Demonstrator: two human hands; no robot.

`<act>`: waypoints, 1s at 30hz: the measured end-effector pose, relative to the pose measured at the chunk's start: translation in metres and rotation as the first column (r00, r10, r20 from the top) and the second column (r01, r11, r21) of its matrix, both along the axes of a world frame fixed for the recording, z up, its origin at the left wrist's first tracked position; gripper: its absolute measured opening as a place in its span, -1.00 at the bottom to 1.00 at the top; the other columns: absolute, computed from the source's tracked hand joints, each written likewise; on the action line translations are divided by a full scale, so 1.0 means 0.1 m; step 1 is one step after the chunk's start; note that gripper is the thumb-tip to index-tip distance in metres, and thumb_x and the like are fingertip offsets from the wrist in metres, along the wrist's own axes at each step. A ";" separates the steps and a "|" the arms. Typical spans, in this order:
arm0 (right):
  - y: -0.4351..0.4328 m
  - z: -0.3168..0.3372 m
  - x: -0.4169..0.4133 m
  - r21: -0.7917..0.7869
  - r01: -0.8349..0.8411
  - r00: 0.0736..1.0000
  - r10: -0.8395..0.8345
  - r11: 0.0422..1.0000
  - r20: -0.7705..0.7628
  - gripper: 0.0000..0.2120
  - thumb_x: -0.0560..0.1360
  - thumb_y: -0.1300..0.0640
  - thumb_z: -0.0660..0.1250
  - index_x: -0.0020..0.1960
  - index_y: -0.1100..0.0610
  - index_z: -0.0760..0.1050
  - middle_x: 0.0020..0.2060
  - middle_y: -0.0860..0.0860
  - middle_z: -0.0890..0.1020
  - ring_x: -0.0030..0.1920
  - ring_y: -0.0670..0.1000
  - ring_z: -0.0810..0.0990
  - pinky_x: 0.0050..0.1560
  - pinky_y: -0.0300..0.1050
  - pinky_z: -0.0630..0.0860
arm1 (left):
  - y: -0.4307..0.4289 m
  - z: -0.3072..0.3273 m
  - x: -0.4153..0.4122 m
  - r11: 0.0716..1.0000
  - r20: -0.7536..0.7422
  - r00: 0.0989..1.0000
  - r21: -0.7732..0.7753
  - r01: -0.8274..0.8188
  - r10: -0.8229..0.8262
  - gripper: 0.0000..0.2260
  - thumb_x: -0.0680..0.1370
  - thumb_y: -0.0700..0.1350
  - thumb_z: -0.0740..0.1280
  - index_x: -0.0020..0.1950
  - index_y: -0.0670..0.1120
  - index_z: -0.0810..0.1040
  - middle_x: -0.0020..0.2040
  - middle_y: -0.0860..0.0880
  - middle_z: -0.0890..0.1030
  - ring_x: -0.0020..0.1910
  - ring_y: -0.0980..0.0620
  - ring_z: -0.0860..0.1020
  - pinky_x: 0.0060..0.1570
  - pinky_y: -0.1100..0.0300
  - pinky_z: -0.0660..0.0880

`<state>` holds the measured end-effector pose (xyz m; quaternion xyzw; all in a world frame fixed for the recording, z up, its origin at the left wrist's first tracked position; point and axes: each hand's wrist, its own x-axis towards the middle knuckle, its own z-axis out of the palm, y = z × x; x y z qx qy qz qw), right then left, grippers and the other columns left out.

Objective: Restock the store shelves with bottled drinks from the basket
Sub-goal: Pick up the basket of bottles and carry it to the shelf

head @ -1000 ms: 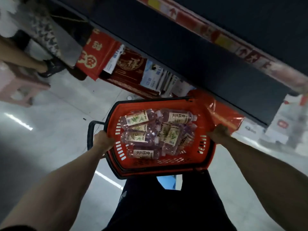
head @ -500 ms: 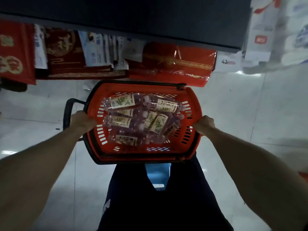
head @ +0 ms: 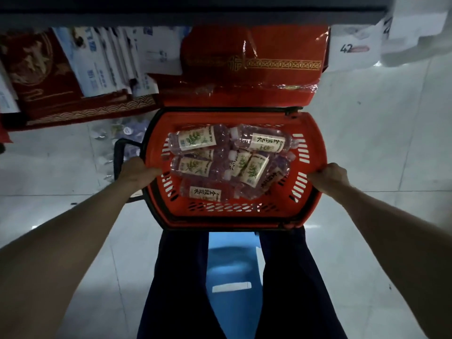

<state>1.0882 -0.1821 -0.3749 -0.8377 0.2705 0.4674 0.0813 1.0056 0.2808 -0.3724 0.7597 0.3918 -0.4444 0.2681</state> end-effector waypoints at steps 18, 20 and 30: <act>0.42 -1.00 0.45 0.034 0.080 0.975 -0.085 0.996 0.207 -0.80 0.54 0.09 0.30 -0.23 0.14 0.50 -0.35 0.03 0.54 -0.42 0.02 0.50 -0.46 -0.20 0.38 | 0.28 -0.92 0.42 0.992 -0.014 0.993 0.054 -0.117 0.118 -0.80 0.49 -0.10 0.51 0.07 -0.03 0.59 0.02 -0.13 0.64 -0.13 -0.07 0.60 -0.01 0.09 0.54; 0.45 -0.98 0.41 0.040 0.126 0.967 -0.131 0.991 0.220 -0.83 0.50 0.09 0.30 -0.07 0.19 0.56 -0.28 0.06 0.58 -0.38 0.02 0.52 -0.43 -0.19 0.41 | 0.27 -0.87 0.35 0.989 0.015 0.989 0.032 -0.144 0.144 -0.83 0.49 -0.12 0.50 0.03 0.04 0.59 0.02 -0.11 0.65 -0.17 0.00 0.59 -0.06 0.11 0.52; 0.80 -0.63 0.28 0.066 0.286 0.925 -0.293 0.956 0.241 -0.34 0.41 -0.09 0.32 0.41 0.19 0.35 0.26 0.17 0.53 0.21 0.26 0.56 0.19 0.22 0.57 | 0.04 -0.41 0.56 0.962 0.143 0.957 0.067 -0.264 0.253 -0.83 0.53 -0.05 0.41 0.05 -0.10 0.58 0.08 -0.13 0.63 -0.12 -0.07 0.57 -0.04 0.12 0.47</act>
